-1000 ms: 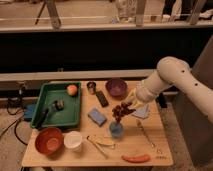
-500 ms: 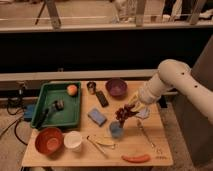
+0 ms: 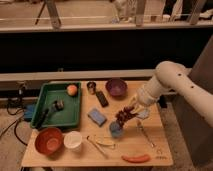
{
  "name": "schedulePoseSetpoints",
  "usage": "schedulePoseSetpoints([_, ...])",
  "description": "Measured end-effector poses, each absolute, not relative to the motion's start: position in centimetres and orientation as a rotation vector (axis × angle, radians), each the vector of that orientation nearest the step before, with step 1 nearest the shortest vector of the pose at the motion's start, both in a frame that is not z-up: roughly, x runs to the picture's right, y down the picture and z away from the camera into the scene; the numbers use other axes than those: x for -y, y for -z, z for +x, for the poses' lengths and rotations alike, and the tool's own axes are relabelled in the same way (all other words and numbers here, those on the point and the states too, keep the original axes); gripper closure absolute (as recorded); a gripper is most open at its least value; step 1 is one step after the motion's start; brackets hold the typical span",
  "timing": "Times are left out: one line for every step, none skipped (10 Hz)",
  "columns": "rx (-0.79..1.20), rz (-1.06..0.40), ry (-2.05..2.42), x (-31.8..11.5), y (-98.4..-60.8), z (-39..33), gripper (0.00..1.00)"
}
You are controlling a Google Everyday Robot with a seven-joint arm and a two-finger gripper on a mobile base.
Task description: Place grapes in plastic cup
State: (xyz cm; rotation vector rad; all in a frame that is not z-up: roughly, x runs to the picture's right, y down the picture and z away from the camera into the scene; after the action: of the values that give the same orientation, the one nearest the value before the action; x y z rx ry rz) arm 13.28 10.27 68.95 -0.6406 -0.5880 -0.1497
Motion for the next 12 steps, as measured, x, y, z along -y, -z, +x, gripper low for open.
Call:
schedulePoseSetpoints([0.59, -0.647, 0.153, -10.4, -69.0, 13.1, 1.0])
schedulePoseSetpoints([0.593, -0.652, 0.158, -10.6, -69.0, 12.9, 1.0])
schedulePoseSetpoints([0.597, -0.66, 0.164, -10.9, -69.0, 12.5, 1.0])
schedulePoseSetpoints([0.6, -0.664, 0.168, -11.1, -68.9, 12.4, 1.0])
schedulePoseSetpoints([0.606, -0.671, 0.173, -11.4, -68.9, 12.0, 1.0])
schedulePoseSetpoints([0.611, -0.676, 0.174, -11.6, -69.0, 11.7, 1.0])
schedulePoseSetpoints([0.616, -0.679, 0.173, -11.9, -69.1, 11.6, 1.0])
schedulePoseSetpoints([0.62, -0.683, 0.172, -12.1, -69.3, 11.5, 0.97])
schedulePoseSetpoints([0.624, -0.684, 0.17, -12.2, -69.4, 11.4, 0.9])
schedulePoseSetpoints([0.629, -0.683, 0.165, -12.4, -69.6, 11.3, 0.79])
schedulePoseSetpoints([0.631, -0.681, 0.161, -12.5, -69.8, 11.2, 0.69])
schedulePoseSetpoints([0.629, -0.681, 0.162, -12.5, -69.9, 11.2, 0.61])
